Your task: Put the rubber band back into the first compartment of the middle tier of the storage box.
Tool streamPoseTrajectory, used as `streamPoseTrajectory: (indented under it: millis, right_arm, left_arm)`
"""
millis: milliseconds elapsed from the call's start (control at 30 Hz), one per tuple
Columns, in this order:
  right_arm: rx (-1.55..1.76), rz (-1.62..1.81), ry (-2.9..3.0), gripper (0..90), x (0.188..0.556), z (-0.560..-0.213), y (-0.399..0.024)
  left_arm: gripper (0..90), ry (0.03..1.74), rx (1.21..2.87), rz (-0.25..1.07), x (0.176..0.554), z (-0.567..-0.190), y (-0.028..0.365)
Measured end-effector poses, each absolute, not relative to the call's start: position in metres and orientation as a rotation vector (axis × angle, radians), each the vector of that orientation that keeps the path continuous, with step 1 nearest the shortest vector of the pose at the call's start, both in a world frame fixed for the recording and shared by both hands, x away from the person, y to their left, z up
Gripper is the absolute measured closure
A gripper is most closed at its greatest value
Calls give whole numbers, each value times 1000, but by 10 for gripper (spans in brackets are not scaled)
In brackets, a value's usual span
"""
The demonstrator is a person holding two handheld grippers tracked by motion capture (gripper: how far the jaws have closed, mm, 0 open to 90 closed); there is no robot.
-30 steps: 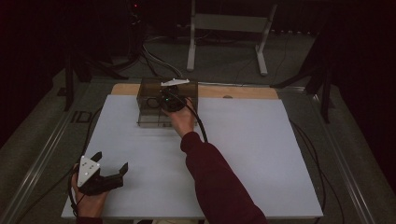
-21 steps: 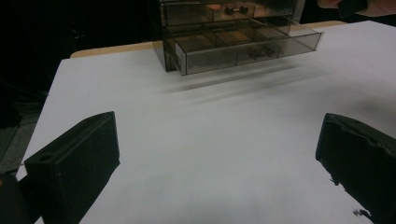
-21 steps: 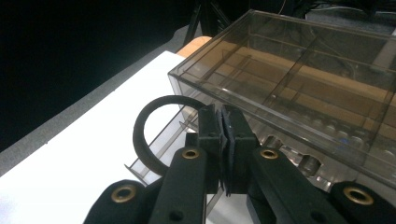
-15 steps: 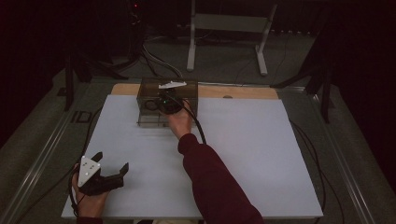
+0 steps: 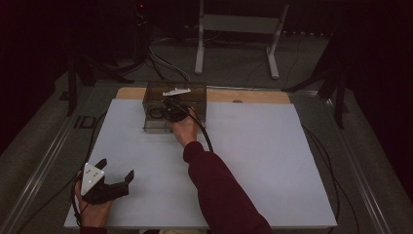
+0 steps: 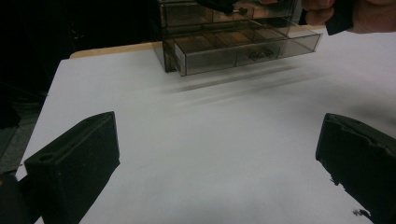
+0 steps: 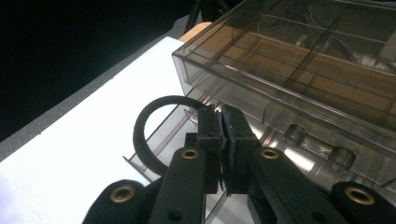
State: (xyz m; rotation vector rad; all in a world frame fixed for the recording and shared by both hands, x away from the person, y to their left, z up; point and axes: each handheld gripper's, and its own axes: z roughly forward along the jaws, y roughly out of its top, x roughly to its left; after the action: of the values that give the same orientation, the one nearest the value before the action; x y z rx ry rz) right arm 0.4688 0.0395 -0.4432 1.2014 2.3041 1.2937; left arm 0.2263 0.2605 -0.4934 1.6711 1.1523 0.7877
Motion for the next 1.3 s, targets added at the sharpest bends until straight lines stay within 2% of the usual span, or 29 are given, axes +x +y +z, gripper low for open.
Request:
streamPoseTrajectory:
  millis: [233, 267, 333, 400, 567, 1067, 1300]
  right_arm:
    - [1196, 1297, 2313, 875, 469, -444, 43]
    - [1189, 1293, 2316, 828, 469, -445, 44]
    - [1213, 1322, 2316, 582, 471, -449, 44]
    - [1279, 1325, 2298, 445, 472, -451, 42]
    - [1294, 1334, 2281, 304, 471, -449, 38]
    - [1242, 1257, 2212, 163, 458, -430, 0]
    - [1238, 1237, 2218, 147, 447, -429, -27]
  left_arm:
    - [4, 1153, 1670, 788, 226, -493, 261]
    - [4, 1153, 1671, 788, 226, -493, 261]
    - [4, 1152, 1674, 787, 226, -493, 261]
    - [4, 1150, 1675, 788, 226, -493, 260]
    - [4, 1150, 1676, 789, 226, -493, 260]
    - [4, 1145, 1704, 804, 228, -495, 257]
    - [4, 1144, 1716, 809, 229, -495, 256]
